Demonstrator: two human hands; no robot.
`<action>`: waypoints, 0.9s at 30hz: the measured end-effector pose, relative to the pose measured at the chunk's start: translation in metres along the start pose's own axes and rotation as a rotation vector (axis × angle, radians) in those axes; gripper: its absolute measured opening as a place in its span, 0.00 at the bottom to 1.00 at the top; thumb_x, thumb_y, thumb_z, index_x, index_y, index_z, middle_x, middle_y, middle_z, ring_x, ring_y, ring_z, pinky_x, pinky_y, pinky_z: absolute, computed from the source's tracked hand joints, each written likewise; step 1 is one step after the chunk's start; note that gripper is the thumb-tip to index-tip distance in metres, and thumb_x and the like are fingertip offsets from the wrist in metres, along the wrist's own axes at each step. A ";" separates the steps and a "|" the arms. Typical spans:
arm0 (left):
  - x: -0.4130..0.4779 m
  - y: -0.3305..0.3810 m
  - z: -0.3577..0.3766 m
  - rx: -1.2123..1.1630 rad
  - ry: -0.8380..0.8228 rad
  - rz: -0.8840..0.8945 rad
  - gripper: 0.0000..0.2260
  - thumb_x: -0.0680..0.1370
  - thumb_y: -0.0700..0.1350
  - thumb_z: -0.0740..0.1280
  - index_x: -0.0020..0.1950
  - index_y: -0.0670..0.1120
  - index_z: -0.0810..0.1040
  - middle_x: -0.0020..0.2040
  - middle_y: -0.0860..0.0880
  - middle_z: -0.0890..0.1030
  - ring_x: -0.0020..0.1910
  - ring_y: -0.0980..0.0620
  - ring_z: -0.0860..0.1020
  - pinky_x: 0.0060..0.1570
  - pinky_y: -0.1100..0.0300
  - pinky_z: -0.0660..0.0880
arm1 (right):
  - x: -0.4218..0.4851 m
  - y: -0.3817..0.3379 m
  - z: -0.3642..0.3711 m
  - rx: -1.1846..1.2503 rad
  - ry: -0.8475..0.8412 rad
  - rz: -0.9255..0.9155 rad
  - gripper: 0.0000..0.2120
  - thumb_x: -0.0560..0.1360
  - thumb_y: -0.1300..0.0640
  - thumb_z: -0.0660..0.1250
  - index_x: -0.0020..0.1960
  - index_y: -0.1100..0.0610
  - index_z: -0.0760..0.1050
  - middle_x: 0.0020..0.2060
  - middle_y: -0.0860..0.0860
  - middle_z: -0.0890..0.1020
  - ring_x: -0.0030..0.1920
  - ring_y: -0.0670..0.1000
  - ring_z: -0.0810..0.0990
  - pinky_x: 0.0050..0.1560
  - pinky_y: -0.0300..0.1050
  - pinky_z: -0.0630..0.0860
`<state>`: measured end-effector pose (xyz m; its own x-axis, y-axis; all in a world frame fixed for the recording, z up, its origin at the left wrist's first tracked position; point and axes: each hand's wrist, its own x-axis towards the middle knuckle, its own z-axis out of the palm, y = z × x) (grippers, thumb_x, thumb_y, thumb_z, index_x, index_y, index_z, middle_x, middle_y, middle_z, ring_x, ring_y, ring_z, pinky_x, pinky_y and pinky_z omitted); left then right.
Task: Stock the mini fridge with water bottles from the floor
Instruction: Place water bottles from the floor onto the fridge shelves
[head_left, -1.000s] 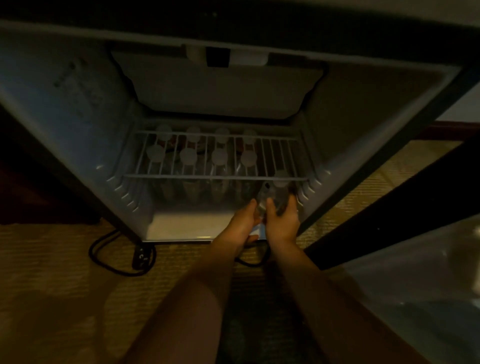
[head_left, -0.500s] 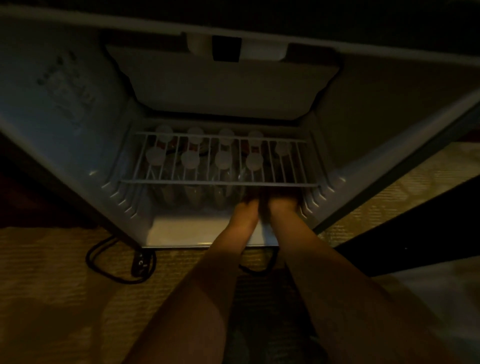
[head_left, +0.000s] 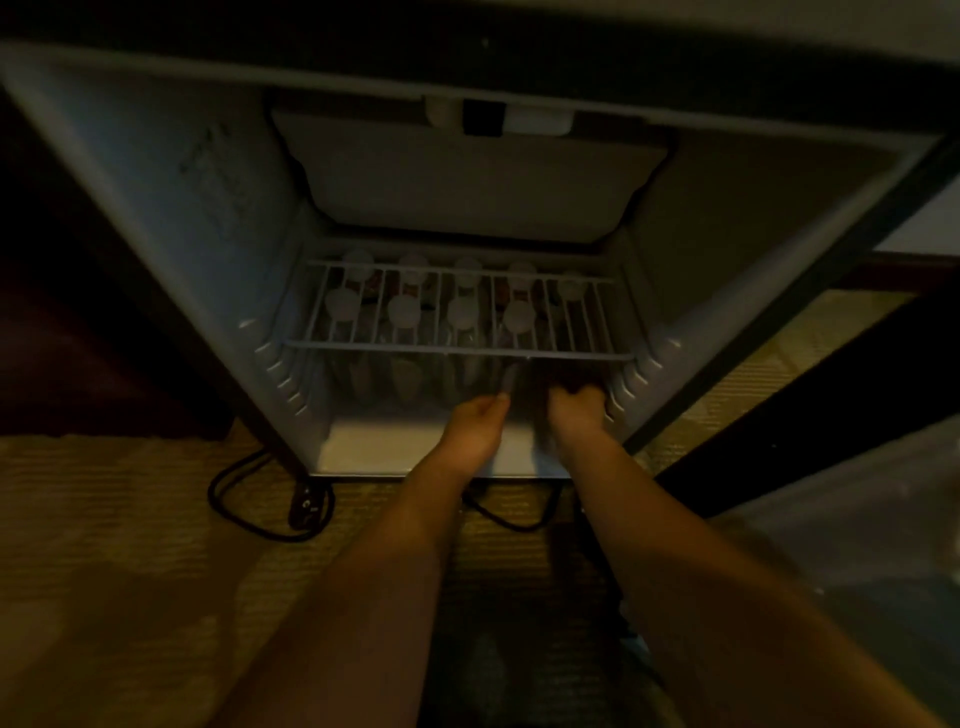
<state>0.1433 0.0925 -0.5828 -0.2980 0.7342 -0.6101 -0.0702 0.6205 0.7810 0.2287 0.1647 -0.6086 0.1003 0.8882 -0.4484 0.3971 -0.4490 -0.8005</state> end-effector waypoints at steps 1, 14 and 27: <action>-0.005 -0.002 -0.003 0.051 -0.013 0.029 0.15 0.81 0.47 0.56 0.54 0.38 0.77 0.51 0.42 0.78 0.54 0.46 0.75 0.60 0.54 0.69 | -0.005 0.001 -0.002 -0.031 -0.003 -0.056 0.18 0.78 0.65 0.58 0.65 0.70 0.68 0.65 0.63 0.73 0.65 0.62 0.72 0.62 0.47 0.68; -0.119 0.048 -0.061 0.543 -0.099 0.123 0.21 0.81 0.52 0.53 0.69 0.41 0.68 0.68 0.41 0.70 0.65 0.41 0.70 0.63 0.51 0.68 | -0.106 -0.040 -0.035 -0.211 -0.210 -0.292 0.14 0.76 0.59 0.64 0.59 0.64 0.75 0.54 0.63 0.81 0.56 0.61 0.79 0.59 0.53 0.74; -0.307 0.104 -0.164 1.008 0.137 0.236 0.21 0.80 0.52 0.56 0.69 0.41 0.69 0.67 0.42 0.71 0.65 0.44 0.71 0.55 0.56 0.70 | -0.303 -0.164 -0.063 -0.805 -0.500 -0.828 0.16 0.77 0.56 0.64 0.61 0.62 0.75 0.56 0.60 0.81 0.56 0.57 0.80 0.58 0.49 0.74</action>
<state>0.0711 -0.1139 -0.2924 -0.3106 0.8680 -0.3874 0.8119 0.4542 0.3668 0.1903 -0.0248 -0.3160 -0.7305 0.6611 -0.1715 0.6361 0.5673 -0.5230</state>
